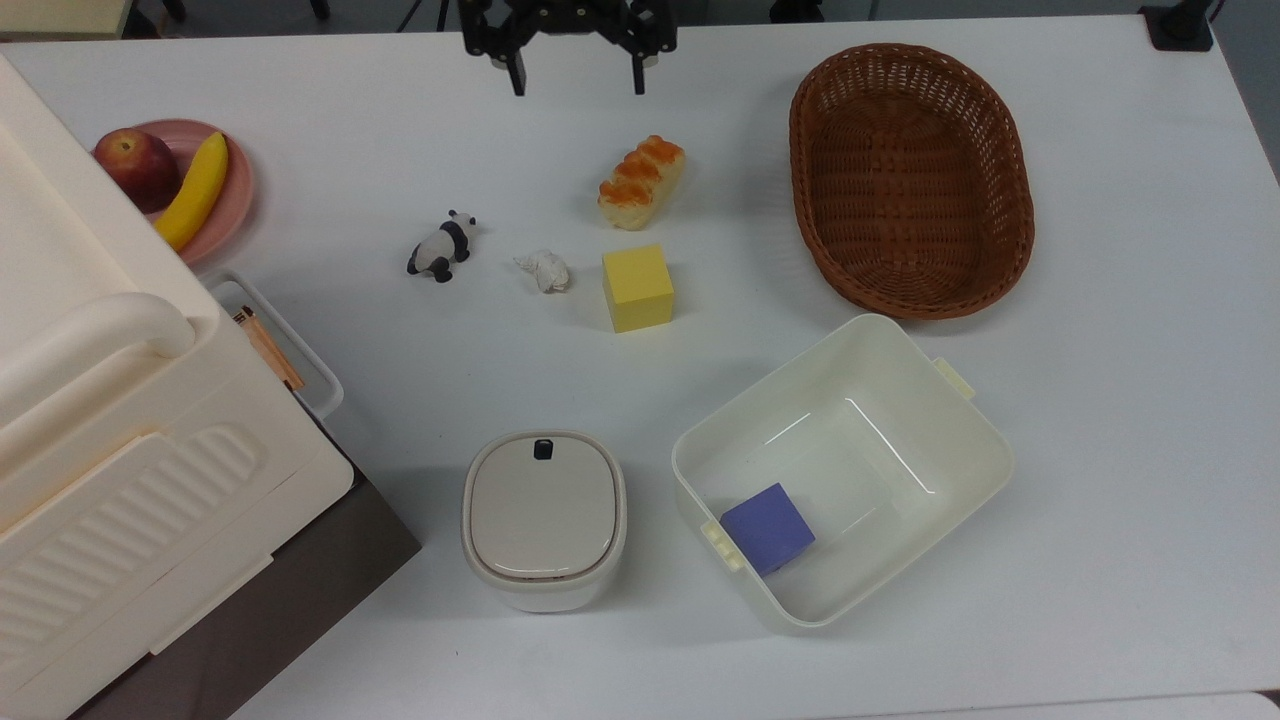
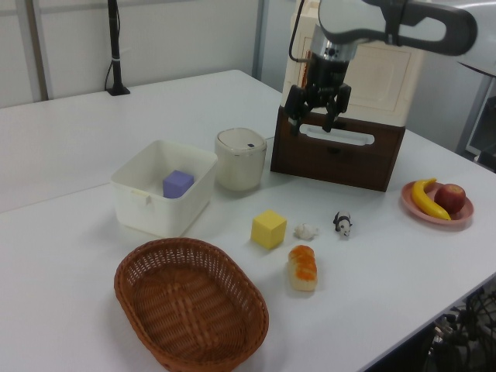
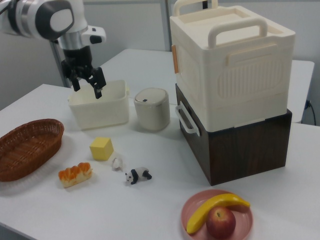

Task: Put the bread in the basket
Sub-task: 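Move the open gripper from its start pose toward the bread roll, then lower the gripper onto the orange-topped bread roll and close on it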

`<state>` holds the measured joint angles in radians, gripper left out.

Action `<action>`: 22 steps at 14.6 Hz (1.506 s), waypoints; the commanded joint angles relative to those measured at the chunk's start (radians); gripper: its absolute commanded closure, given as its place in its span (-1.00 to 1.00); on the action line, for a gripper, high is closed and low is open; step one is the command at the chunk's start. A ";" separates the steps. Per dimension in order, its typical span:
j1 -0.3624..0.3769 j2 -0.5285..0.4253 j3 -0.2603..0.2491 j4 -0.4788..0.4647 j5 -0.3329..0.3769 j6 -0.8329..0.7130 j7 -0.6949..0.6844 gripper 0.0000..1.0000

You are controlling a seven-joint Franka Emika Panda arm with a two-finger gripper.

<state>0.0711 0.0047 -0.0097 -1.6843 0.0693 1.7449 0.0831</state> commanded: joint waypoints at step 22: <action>0.174 0.130 0.024 -0.520 -0.112 0.383 0.684 -0.82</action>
<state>0.2462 0.1276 0.0229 -2.2046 -0.0129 2.0977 0.7492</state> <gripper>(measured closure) 0.000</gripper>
